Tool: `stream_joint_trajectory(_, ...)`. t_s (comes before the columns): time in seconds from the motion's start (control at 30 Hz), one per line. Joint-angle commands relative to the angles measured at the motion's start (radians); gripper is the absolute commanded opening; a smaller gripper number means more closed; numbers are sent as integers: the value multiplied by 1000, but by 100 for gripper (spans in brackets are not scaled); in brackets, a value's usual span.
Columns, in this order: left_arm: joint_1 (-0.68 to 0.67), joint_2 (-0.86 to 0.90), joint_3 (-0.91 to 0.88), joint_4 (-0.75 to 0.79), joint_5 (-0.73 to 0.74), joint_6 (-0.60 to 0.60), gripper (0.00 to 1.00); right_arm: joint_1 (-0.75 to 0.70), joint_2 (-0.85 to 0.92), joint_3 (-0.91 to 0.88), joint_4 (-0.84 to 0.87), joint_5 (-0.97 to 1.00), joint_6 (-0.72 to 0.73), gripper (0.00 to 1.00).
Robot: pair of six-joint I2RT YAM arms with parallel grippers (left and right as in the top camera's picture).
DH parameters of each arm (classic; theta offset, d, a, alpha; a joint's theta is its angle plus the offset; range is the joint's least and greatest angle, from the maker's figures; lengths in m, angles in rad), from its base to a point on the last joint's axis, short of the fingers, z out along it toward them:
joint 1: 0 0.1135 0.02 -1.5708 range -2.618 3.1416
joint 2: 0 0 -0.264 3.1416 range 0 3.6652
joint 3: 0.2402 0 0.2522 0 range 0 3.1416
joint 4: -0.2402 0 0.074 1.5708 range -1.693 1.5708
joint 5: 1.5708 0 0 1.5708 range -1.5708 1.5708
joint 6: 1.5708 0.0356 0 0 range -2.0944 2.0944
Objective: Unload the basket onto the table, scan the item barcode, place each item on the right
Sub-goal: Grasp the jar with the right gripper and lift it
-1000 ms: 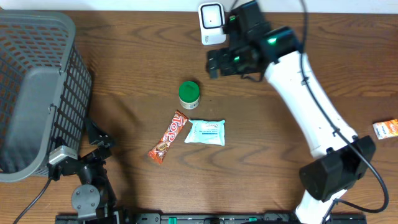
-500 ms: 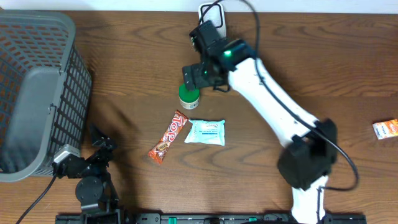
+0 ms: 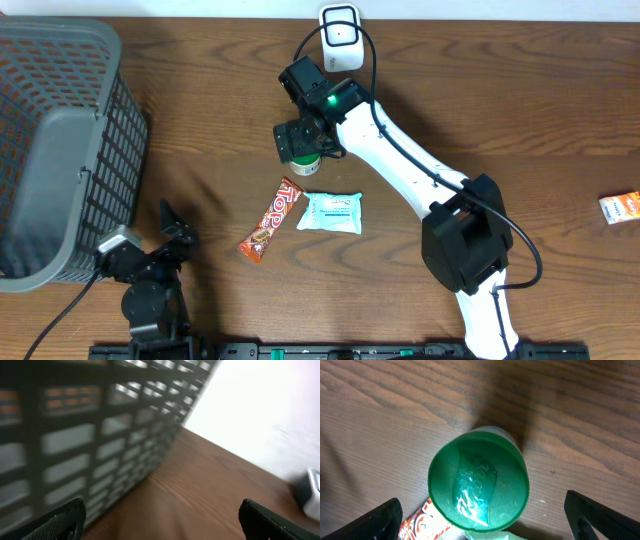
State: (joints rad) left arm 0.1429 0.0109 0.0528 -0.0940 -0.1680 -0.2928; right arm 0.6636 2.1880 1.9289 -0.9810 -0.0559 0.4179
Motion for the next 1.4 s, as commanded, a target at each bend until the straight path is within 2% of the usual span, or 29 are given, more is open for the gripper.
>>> stream_joint_trajectory(0.0, 2, -1, -19, -41, 145, 84, 98, 2, -1, 1, 9, -3, 16, 99)
stream_joint_trajectory(0.1, 2, 28, -19, -40, 188, 83, 98, 6, 8, 1, 26, -3, 16, 99)
stream_joint_trajectory(0.37, 2, 151, -19, -1, 182, 83, 98, 6, 50, 1, 95, -2, 16, 99)
stream_joint_trajectory(0.67, 2, 165, -19, 92, 179, 82, 98, 9, 97, 1, 108, 3, 40, 99)
stream_joint_trajectory(0.93, 2, 166, -19, -2, 180, 82, 97, 21, 124, 0, 107, 5, 84, 86)
stream_joint_trajectory(1.03, 2, 168, -19, -40, 179, 82, 98, 31, 124, 0, 107, 6, 88, 85)
stream_joint_trajectory(1.2, 2, 171, -19, -40, 180, 82, 98, 42, 144, 0, 111, 47, 148, 90)
stream_joint_trajectory(1.37, 2, 171, -19, -40, 180, 82, 98, 40, 190, 0, 104, 46, 216, 81)
